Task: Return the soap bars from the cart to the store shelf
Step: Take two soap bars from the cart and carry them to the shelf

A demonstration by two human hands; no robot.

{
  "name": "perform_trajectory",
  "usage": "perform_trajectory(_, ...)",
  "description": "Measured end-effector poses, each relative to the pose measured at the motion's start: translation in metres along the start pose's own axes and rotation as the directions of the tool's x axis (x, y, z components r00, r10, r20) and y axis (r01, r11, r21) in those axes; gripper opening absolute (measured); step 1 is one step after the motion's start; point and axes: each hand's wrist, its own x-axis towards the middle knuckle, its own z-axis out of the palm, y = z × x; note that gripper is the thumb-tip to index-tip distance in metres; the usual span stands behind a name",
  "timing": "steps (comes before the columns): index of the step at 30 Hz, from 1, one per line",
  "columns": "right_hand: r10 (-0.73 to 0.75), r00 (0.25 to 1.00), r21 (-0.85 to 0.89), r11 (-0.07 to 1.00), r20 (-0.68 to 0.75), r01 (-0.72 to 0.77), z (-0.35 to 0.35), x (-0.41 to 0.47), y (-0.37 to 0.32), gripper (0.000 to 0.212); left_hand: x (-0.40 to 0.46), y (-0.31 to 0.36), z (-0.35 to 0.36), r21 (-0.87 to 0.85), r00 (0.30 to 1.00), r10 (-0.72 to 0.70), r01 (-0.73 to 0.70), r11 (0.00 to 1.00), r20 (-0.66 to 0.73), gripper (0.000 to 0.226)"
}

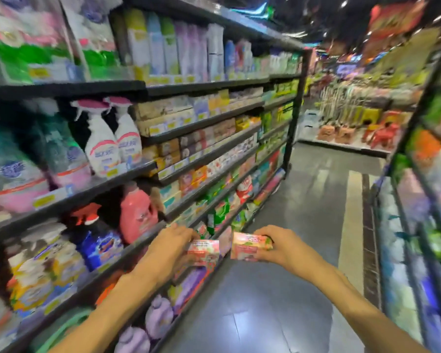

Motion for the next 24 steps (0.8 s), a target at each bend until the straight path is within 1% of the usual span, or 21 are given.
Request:
perform_trajectory(2,0.036,0.999,0.002,0.999,-0.021,-0.036,-0.033,0.008,0.042,0.038,0.053,0.020,0.018,-0.013,0.999,0.032,-0.032,0.999,-0.006,0.043)
perform_trajectory(6,0.086,0.994,0.016,0.996,-0.067,-0.085,-0.094,0.020,0.113,0.033,0.144,0.057,0.052,-0.127,0.997,0.072,-0.073,0.989,-0.006,0.039)
perform_trajectory(8,0.116,0.989,0.054,0.992,-0.095,-0.111,-0.118,0.024,0.144,0.033,0.184,0.070,0.067,-0.166,0.997,0.083,-0.083,0.983,-0.003,0.038)
perform_trajectory(11,0.176,0.973,0.156,0.976,-0.149,-0.153,-0.142,0.033,0.192,0.037,0.236,0.083,0.088,-0.216,0.996,0.089,-0.091,0.972,-0.018,0.039)
perform_trajectory(14,0.237,0.958,0.208,0.957,-0.164,-0.202,-0.158,0.055,0.242,0.033,0.287,0.088,0.110,-0.276,0.996,0.087,-0.087,0.957,-0.010,0.039)
perform_trajectory(17,0.302,0.937,0.253,0.934,-0.178,-0.253,-0.171,0.090,0.293,0.035,0.340,0.087,0.134,-0.345,0.998,0.063,-0.060,0.937,-0.001,0.042)
perform_trajectory(21,0.316,0.930,0.298,0.921,-0.188,-0.252,-0.192,0.149,0.351,0.038,0.418,0.077,0.163,-0.401,0.998,0.067,-0.062,0.914,-0.002,0.040)
perform_trajectory(24,0.311,0.930,0.328,0.914,-0.194,-0.237,-0.215,0.196,0.387,0.037,0.482,0.063,0.180,-0.482,0.999,0.046,-0.033,0.876,0.015,0.041)
